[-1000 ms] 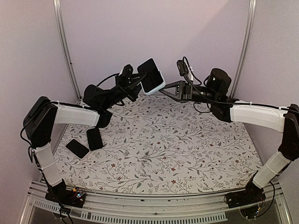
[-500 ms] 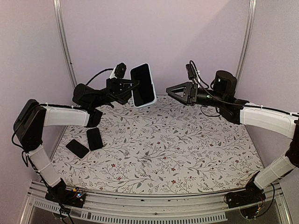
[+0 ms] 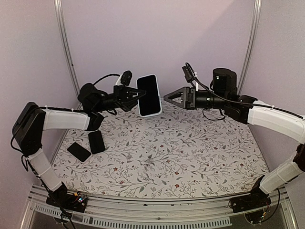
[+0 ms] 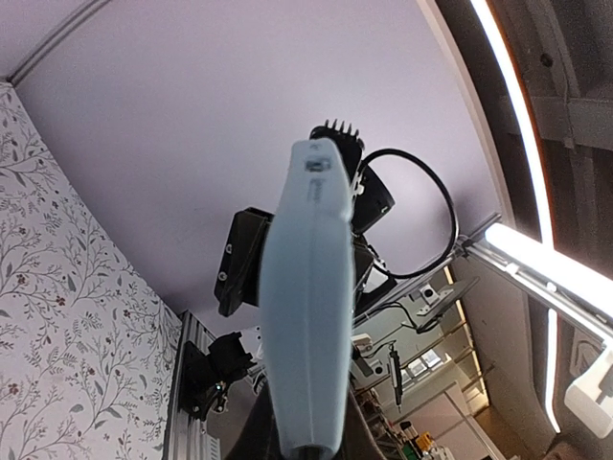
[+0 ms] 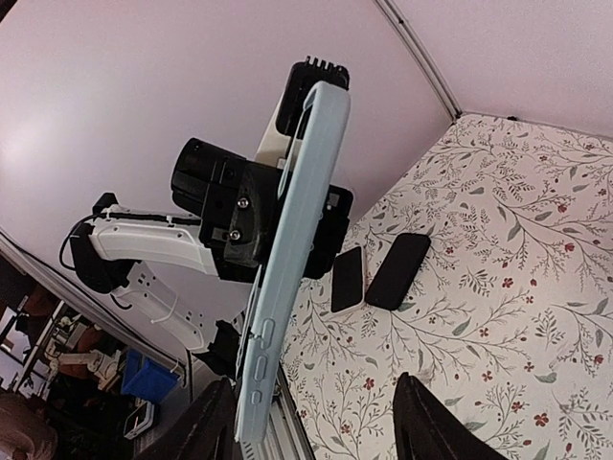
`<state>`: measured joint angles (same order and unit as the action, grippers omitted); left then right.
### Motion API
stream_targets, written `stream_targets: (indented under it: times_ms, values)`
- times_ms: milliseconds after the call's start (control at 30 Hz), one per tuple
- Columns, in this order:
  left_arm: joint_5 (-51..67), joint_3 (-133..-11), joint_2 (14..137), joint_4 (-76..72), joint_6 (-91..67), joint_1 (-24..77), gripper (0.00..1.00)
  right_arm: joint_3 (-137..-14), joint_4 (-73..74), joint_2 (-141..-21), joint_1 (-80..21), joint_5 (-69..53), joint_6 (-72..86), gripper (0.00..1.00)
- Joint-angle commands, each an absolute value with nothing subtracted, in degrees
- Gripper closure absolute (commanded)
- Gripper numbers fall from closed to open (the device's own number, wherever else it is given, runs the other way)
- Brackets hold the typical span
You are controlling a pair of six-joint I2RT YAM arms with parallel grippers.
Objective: Take the phone out of the phone case
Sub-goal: Remove the bottom right corner of the phone case from the phone.
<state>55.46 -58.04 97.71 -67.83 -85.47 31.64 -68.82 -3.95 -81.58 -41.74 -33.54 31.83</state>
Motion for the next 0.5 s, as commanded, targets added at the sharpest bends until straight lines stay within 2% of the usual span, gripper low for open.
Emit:
stream_targets:
  times_ms: [0, 167, 467]
  values:
    - [51.3, -57.4, 95.3, -71.4, -86.1, 30.7, 1.0, -67.6, -1.8, -81.2, -43.2, -31.8, 30.6, 0.44]
    - [48.4, -56.6, 95.6, -72.2, -87.3, 30.3, 1.0, -66.3, -2.1, -80.3, -43.7, -31.0, 32.0, 0.51]
    - [46.1, -56.7, 95.8, -71.3, -86.7, 30.1, 1.0, -65.4, -2.8, -80.3, -44.6, -29.3, 33.6, 0.53]
